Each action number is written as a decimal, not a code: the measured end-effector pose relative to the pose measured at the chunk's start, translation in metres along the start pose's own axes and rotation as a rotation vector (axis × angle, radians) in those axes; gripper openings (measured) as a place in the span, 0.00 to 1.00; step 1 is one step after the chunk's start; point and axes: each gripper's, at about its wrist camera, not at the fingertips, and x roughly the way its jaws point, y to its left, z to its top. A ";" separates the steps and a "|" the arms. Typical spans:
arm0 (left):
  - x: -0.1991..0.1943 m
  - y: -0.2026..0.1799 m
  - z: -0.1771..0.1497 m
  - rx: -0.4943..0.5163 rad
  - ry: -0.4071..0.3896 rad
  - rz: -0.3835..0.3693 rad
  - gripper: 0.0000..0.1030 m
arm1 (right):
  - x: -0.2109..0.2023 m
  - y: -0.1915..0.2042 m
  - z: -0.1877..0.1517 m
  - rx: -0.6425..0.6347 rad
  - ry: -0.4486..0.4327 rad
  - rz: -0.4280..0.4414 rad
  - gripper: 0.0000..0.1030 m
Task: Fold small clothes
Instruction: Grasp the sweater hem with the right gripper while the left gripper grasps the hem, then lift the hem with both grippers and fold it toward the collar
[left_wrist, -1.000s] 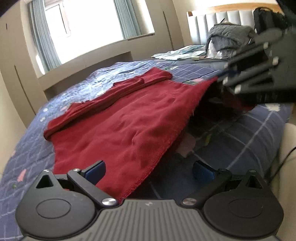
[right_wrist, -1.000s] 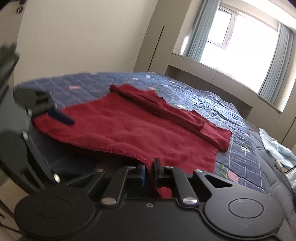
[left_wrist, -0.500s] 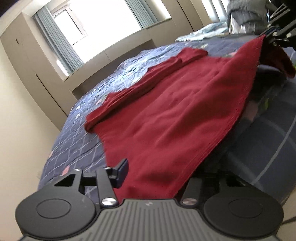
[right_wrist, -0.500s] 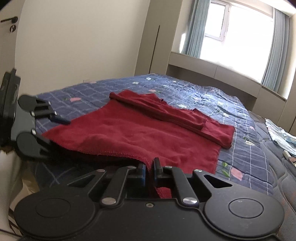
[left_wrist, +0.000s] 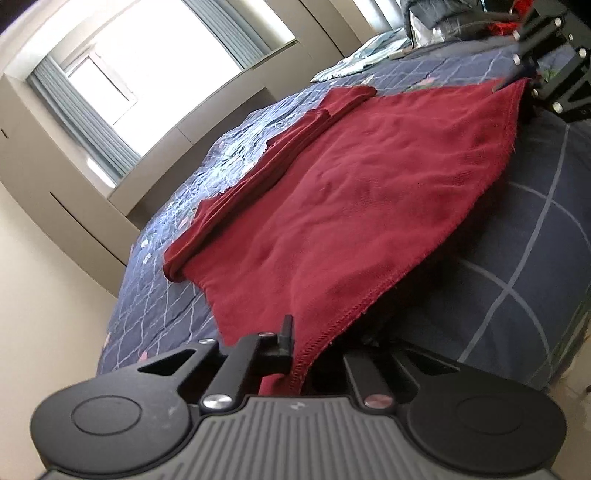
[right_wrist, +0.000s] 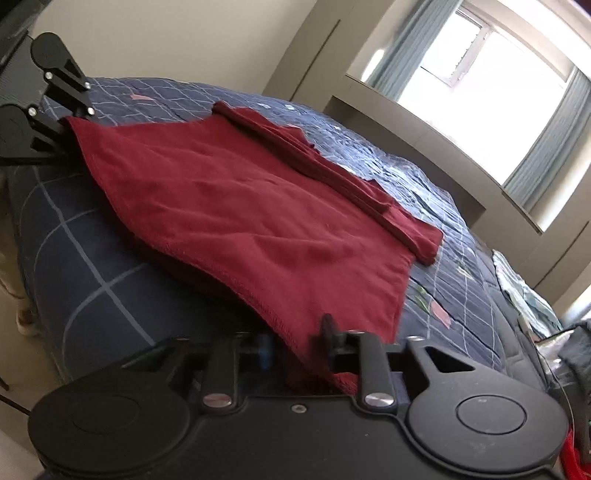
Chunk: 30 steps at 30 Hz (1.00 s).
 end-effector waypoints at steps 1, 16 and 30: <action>-0.002 0.002 -0.001 0.000 -0.004 -0.005 0.02 | -0.002 0.000 -0.001 0.002 -0.002 -0.006 0.11; -0.089 0.022 -0.023 0.012 -0.087 -0.074 0.01 | -0.093 0.004 0.013 -0.078 -0.023 0.089 0.07; -0.145 0.054 -0.032 -0.126 0.039 -0.344 0.02 | -0.155 0.008 0.024 -0.024 0.168 0.423 0.07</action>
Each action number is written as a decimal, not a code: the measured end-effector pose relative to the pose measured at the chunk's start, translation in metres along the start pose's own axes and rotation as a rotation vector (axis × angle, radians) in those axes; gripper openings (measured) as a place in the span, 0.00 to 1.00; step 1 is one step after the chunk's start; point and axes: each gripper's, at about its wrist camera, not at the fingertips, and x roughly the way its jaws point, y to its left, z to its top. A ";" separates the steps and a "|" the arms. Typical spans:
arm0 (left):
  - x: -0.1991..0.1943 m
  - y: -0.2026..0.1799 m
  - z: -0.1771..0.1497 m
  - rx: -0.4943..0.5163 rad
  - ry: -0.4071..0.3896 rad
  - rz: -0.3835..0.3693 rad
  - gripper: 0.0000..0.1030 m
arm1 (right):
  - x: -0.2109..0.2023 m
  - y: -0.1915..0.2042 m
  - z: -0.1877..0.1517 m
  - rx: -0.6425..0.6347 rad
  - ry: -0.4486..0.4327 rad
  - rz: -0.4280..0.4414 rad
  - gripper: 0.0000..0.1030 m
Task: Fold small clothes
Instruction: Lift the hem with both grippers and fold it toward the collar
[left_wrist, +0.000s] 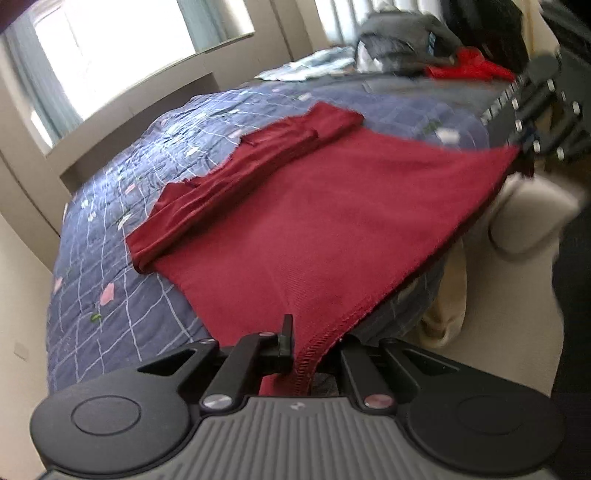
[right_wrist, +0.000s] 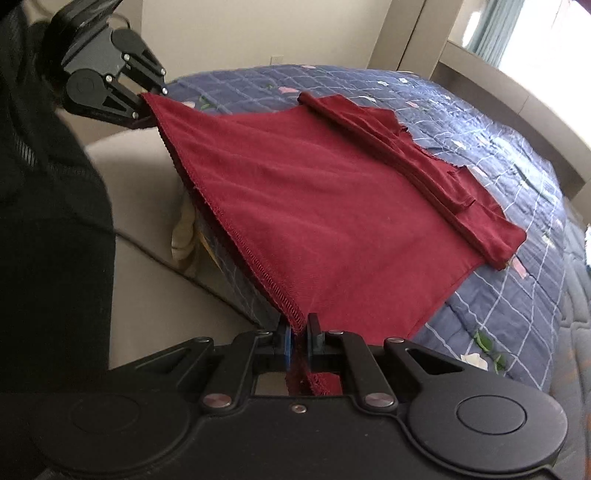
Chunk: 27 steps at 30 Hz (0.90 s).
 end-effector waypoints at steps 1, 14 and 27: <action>0.000 0.007 0.006 -0.024 -0.006 -0.009 0.02 | -0.002 -0.006 0.004 0.017 -0.010 0.011 0.07; 0.041 0.113 0.144 -0.194 -0.060 0.087 0.03 | -0.001 -0.152 0.114 0.113 -0.197 -0.129 0.08; 0.195 0.212 0.209 -0.332 0.053 0.092 0.03 | 0.124 -0.289 0.184 0.184 -0.159 -0.173 0.08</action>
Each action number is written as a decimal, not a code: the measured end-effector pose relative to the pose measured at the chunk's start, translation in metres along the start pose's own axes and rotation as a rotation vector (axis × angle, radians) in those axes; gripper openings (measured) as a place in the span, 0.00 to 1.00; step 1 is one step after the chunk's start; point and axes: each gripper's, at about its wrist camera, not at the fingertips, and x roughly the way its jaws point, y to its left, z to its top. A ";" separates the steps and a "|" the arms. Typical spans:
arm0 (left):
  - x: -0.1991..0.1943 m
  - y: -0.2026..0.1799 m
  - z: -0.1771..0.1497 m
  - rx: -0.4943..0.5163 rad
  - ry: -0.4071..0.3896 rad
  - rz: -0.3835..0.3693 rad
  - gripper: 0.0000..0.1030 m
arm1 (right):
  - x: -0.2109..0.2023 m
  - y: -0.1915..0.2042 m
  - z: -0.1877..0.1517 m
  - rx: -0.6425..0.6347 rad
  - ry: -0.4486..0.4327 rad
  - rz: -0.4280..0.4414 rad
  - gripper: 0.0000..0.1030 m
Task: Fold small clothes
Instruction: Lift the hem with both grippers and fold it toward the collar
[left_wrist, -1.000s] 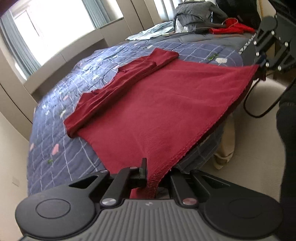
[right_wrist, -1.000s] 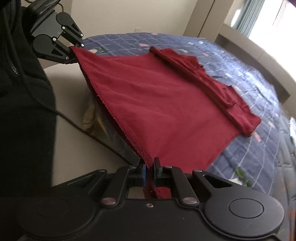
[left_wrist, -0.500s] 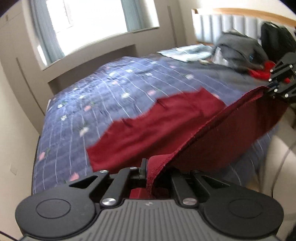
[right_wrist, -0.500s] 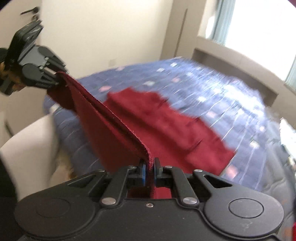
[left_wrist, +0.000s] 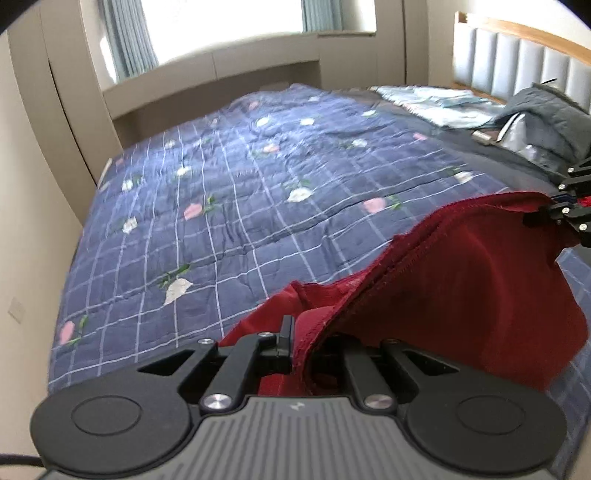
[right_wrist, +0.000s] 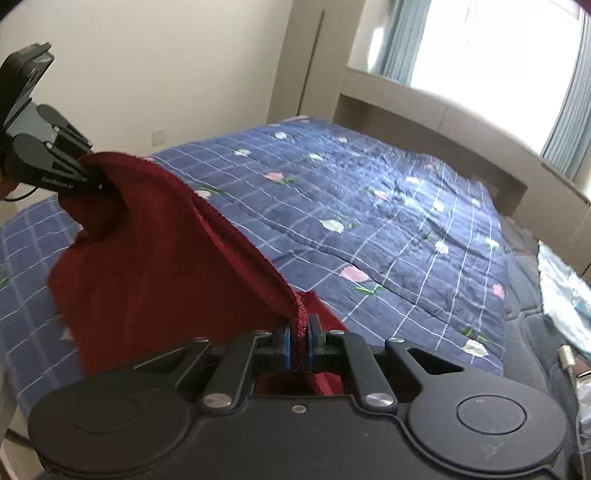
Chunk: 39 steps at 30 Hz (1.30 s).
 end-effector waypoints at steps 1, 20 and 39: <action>0.012 0.004 0.002 -0.007 0.012 -0.003 0.03 | 0.015 -0.005 0.000 0.008 0.012 0.000 0.08; 0.136 0.085 0.019 0.115 0.273 -0.175 0.84 | 0.163 -0.072 -0.016 0.126 0.177 0.081 0.27; 0.129 0.115 0.029 0.228 0.306 -0.227 0.97 | 0.182 -0.077 -0.025 0.139 0.206 0.101 0.26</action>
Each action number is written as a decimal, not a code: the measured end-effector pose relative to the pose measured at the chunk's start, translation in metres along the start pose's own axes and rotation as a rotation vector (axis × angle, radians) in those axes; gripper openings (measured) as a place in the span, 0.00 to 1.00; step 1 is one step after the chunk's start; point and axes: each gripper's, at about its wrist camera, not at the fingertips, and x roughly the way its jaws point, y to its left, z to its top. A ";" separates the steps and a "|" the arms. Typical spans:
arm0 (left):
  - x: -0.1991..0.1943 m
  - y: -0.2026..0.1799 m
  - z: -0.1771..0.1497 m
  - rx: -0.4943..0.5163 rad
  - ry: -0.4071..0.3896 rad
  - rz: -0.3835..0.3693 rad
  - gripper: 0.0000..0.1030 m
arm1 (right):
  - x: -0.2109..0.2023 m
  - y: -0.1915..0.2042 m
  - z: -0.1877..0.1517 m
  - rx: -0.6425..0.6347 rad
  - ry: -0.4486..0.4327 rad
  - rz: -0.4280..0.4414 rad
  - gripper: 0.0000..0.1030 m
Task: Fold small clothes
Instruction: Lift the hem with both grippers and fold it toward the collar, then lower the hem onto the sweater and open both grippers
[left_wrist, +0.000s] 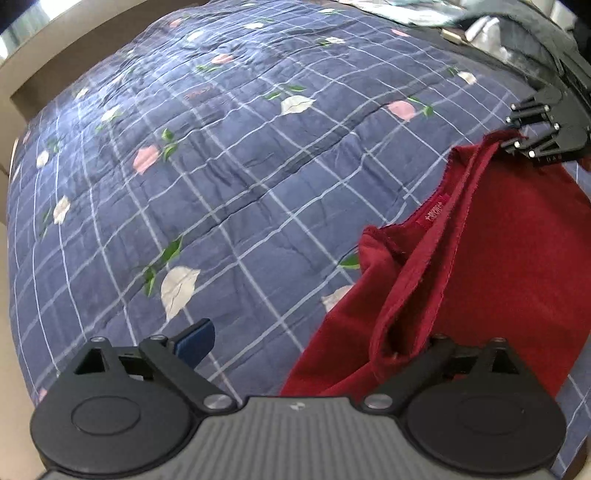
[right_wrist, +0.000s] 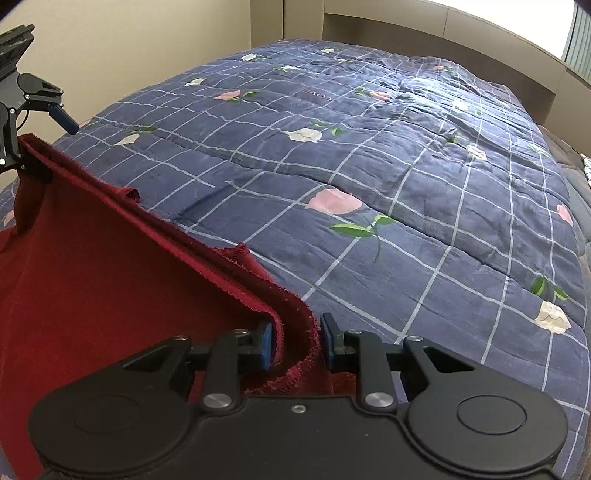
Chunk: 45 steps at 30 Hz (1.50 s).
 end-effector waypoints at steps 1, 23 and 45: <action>0.001 0.003 -0.002 -0.018 0.004 0.003 0.97 | 0.000 0.000 0.000 0.002 -0.001 0.001 0.27; 0.038 0.046 -0.036 -0.395 -0.009 -0.046 0.99 | -0.007 -0.037 -0.003 0.213 -0.114 -0.044 0.92; 0.048 0.056 -0.063 -0.714 -0.128 0.015 0.99 | -0.013 -0.029 -0.030 0.166 -0.142 -0.268 0.99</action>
